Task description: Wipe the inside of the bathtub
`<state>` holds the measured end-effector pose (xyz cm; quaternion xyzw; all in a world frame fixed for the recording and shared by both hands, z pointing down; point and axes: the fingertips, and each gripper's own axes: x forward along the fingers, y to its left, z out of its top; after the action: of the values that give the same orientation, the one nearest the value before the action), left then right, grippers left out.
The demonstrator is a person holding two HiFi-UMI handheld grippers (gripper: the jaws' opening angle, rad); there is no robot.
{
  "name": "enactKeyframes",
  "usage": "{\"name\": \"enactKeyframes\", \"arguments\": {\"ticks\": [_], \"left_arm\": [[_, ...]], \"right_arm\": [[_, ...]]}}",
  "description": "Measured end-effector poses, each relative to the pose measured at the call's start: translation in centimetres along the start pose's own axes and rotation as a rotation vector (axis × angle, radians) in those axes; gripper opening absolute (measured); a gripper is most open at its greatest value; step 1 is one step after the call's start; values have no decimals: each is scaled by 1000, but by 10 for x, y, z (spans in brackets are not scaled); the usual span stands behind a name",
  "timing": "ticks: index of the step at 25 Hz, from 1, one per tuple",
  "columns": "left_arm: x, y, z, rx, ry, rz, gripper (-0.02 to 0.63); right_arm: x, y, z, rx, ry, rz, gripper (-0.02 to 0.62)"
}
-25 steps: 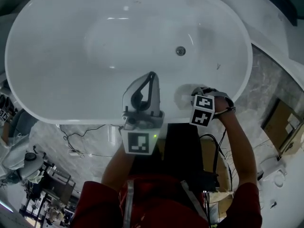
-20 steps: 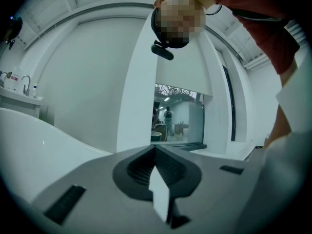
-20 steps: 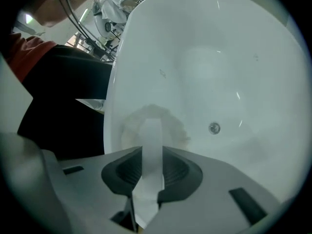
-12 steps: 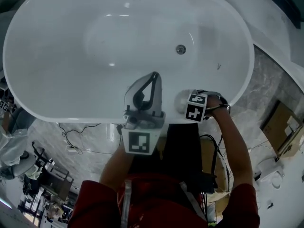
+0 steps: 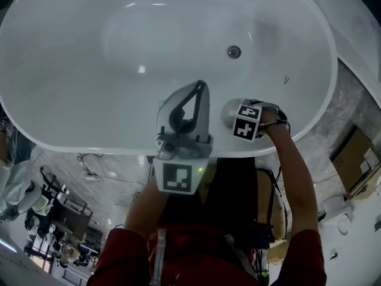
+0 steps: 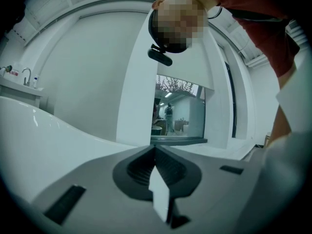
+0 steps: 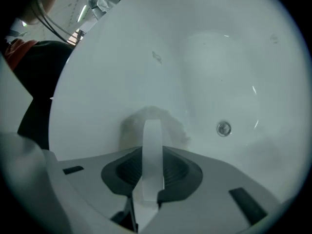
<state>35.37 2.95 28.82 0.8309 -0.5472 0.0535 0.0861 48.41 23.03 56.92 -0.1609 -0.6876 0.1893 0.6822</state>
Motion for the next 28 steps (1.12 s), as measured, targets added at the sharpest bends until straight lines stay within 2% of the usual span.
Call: {"name": "enactKeyframes", "arguments": {"ticks": [14,23,28], "left_arm": [[25,16,-64,-13,34,24,14],[26,21,-87,-15,49,25,14],[23,31,-92,-11,51,40,14]], "right_arm": [[102,-95,17,-35,50,-114,91],[149,-145,33,-12,31,-219,91],[167,-160,40,18,36,-249,91]]}}
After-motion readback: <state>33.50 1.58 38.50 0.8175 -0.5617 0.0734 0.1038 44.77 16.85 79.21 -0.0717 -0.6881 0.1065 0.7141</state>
